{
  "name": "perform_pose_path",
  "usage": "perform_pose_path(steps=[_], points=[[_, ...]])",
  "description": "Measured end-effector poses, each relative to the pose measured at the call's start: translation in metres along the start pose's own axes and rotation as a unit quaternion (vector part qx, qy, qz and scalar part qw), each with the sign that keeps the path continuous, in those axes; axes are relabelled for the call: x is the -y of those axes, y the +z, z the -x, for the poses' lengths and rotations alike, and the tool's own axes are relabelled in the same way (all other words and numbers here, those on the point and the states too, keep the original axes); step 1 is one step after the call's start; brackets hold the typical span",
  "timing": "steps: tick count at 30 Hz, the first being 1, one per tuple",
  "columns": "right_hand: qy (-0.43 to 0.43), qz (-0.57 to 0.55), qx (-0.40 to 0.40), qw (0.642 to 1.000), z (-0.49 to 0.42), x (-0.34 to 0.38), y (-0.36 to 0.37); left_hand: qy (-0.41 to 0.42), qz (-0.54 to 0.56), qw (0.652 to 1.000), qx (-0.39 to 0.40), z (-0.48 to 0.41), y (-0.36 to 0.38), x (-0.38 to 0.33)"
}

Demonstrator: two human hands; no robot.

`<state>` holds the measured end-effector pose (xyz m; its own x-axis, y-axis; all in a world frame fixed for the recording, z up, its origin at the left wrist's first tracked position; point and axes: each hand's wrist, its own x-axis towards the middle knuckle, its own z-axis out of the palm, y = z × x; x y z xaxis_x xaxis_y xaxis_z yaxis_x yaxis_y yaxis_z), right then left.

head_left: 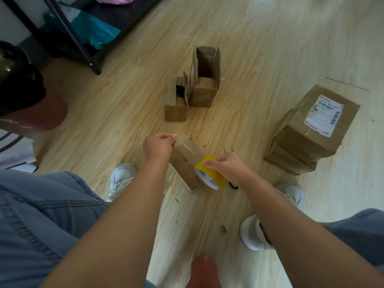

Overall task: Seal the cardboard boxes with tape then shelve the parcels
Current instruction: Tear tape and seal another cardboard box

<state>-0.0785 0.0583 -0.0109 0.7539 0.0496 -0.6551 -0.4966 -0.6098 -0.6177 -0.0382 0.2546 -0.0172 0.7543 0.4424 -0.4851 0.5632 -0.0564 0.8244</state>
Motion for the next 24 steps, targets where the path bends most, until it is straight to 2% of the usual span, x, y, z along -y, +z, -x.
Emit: perform_pose_path(steps=[2,4,9,11,16,24], points=[[0.02,0.064,-0.042,0.997,-0.001,-0.008,0.002,0.002,0.005,1.0,-0.006,-0.003,0.0,-0.003],[0.054,0.066,-0.067,0.994,-0.001,-0.015,0.002,0.012,-0.014,1.0,0.0,-0.005,0.001,-0.005],[0.036,-0.018,-0.035,0.999,0.004,-0.011,-0.002,0.01,-0.021,1.0,-0.012,-0.01,-0.001,0.0],[0.045,-0.009,-0.025,0.999,0.004,-0.016,-0.002,0.015,-0.036,0.999,-0.001,-0.013,-0.004,0.003],[0.045,0.046,-0.068,0.996,0.0,-0.027,0.006,0.015,-0.081,0.996,0.019,-0.017,0.002,0.007],[0.03,0.011,-0.095,0.995,-0.008,-0.023,0.01,0.011,-0.15,0.988,0.027,-0.042,0.01,0.009]])
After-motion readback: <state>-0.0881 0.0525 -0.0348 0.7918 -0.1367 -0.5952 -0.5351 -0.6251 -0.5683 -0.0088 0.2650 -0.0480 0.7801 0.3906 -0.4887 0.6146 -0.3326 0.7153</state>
